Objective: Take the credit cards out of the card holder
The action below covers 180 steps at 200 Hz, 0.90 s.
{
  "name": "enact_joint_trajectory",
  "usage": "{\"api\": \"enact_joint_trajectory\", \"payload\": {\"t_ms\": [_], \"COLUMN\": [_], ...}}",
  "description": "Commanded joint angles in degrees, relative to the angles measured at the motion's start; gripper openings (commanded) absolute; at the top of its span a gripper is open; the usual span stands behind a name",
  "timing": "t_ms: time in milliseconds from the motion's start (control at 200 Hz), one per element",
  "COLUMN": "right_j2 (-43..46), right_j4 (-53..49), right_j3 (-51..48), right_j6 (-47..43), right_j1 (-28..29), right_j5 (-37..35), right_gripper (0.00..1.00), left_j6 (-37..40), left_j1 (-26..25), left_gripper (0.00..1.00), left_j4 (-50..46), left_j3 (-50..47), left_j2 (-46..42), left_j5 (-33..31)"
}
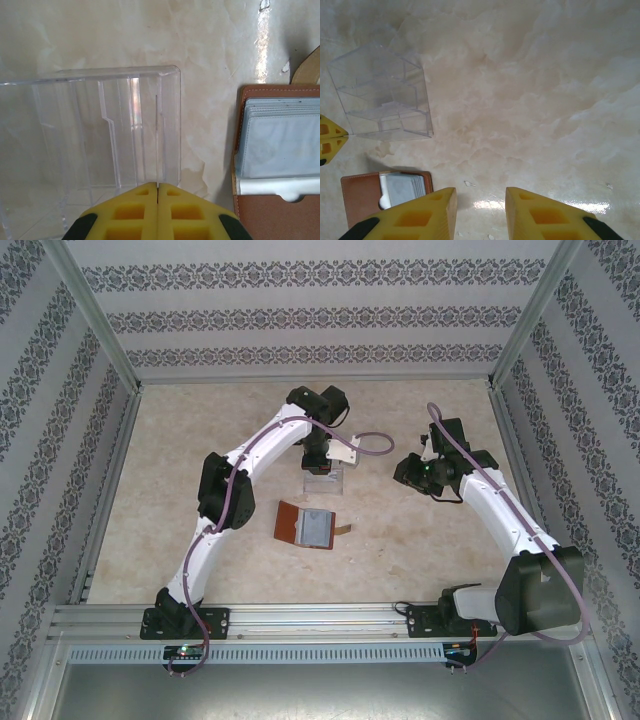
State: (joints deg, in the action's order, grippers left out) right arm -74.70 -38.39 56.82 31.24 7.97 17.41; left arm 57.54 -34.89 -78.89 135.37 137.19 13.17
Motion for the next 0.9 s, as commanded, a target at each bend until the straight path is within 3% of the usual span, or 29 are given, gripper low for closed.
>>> {"api": "enact_joint_trajectory", "payload": {"t_ms": [0, 749, 894], "right_j2": [0.2, -0.1, 0.0], "right_j4": [-0.1, 0.6, 0.6], "right_j3": [-0.5, -0.8, -1.0], "right_j6": [-0.9, -0.7, -0.7], "right_j1": [-0.6, -0.6, -0.6], "right_j5": [0.6, 1.1, 0.9], "right_gripper": [0.32, 0.32, 0.32], "left_j6": [2.0, 2.5, 2.7], "left_j1": [-1.1, -2.0, -2.2], "left_gripper": [0.00, 0.00, 0.15], "left_j4": [-4.3, -6.7, -6.2], "left_j3": [2.4, 5.3, 5.7], "left_j2": [2.3, 7.3, 7.3], "left_j5": [-0.1, -1.8, -2.1]}}
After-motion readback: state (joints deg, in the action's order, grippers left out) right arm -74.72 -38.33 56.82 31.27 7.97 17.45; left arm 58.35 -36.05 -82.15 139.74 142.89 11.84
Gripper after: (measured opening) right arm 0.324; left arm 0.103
